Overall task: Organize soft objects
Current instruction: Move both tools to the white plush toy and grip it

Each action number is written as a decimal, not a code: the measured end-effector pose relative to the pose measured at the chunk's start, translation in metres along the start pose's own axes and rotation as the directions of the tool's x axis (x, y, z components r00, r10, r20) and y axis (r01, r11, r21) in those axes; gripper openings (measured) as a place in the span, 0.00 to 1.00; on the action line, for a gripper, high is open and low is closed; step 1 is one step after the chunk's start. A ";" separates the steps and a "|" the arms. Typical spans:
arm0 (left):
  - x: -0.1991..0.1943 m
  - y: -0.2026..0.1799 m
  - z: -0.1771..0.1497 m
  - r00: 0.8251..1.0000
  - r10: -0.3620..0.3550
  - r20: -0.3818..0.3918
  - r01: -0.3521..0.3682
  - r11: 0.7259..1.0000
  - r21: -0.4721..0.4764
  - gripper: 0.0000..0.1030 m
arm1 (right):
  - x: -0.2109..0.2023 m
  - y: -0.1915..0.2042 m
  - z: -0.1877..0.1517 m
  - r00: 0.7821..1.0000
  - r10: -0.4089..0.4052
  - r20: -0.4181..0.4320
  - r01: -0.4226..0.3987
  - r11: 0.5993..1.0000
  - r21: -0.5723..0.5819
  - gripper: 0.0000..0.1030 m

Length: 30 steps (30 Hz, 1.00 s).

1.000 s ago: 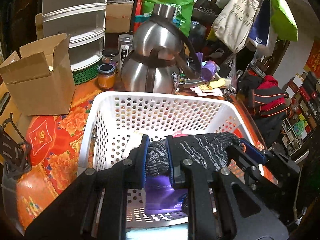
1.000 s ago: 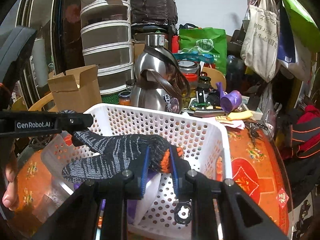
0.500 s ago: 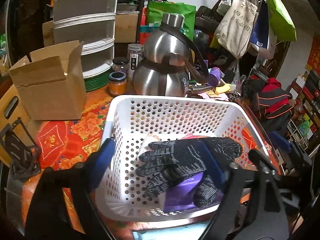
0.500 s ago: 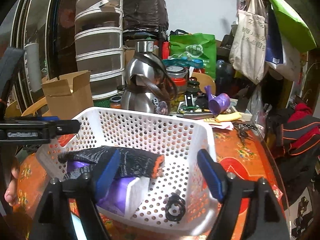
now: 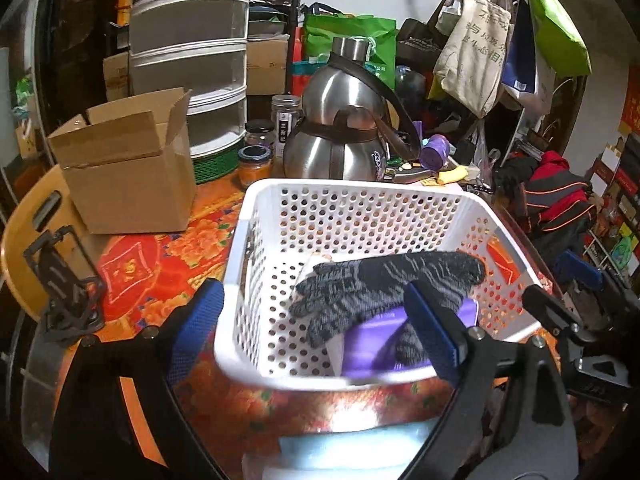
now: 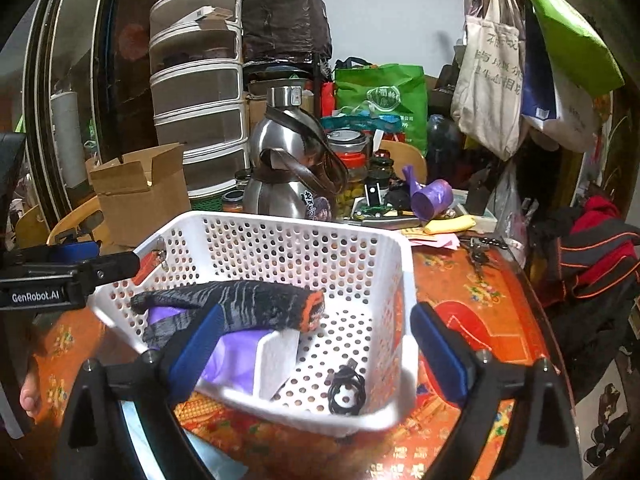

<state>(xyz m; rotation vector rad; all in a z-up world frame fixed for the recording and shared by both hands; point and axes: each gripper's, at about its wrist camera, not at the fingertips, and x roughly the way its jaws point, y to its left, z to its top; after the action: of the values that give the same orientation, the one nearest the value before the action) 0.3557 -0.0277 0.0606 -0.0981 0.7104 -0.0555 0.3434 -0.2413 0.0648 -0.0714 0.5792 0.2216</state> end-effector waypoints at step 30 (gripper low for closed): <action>-0.086 -0.115 -0.224 0.981 -0.184 -0.058 0.187 0.980 0.060 0.87 | -0.150 -0.052 -0.197 0.999 -0.020 -0.034 0.023 0.995 0.101 0.91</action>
<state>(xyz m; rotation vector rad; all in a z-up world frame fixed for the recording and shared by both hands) 0.1420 -0.1508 -0.0398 -0.1008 0.7500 -0.2606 0.1278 -0.3450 -0.0173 0.0170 0.6209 0.1702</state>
